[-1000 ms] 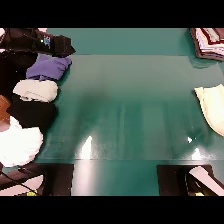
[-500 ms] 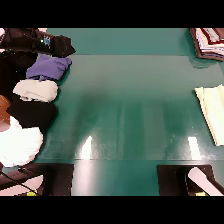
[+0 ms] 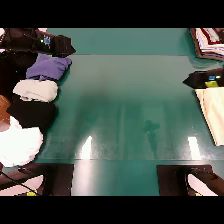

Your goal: Fold the shirts.

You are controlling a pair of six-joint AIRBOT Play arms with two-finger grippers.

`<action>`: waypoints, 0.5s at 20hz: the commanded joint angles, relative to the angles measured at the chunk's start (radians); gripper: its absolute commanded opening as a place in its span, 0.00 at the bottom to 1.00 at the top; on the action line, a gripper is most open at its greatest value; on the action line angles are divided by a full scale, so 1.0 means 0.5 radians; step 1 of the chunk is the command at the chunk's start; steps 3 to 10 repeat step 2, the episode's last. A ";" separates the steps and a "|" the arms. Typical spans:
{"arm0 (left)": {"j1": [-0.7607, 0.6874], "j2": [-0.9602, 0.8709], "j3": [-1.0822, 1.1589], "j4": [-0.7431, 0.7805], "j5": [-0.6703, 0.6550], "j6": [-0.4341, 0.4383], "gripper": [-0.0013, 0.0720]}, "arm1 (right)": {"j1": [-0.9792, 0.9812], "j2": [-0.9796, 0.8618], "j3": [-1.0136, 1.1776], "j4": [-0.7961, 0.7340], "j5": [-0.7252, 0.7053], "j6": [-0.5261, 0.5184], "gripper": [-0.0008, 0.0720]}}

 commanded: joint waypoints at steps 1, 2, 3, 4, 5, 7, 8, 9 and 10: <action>-0.002 0.002 0.001 -0.001 0.000 0.001 0.05 | 0.243 0.002 0.008 -0.126 -0.004 0.000 0.03; -0.002 0.002 0.001 -0.001 0.000 0.001 0.05 | 0.259 0.002 0.008 -0.134 -0.004 0.000 0.03; -0.002 0.002 0.001 -0.001 0.000 0.001 0.05 | 0.259 0.002 0.008 -0.134 -0.004 0.000 0.03; -0.002 0.002 0.001 -0.001 0.000 0.001 0.05 | 0.259 0.002 0.008 -0.134 -0.004 0.000 0.03; -0.002 0.002 0.001 -0.001 0.000 0.001 0.05 | 0.259 0.002 0.008 -0.134 -0.004 0.000 0.03; -0.002 0.002 0.001 -0.001 0.000 0.001 0.05 | 0.259 0.002 0.008 -0.134 -0.004 0.000 0.03; -0.002 0.002 0.001 -0.001 0.000 0.001 0.05 | 0.259 0.002 0.008 -0.134 -0.004 0.000 0.03; -0.002 0.002 0.001 -0.001 0.000 0.001 0.05 | 0.259 0.002 0.008 -0.134 -0.004 0.000 0.03; -0.002 0.002 0.001 -0.001 0.000 0.001 0.05 | 0.259 0.002 0.008 -0.134 -0.004 0.000 0.03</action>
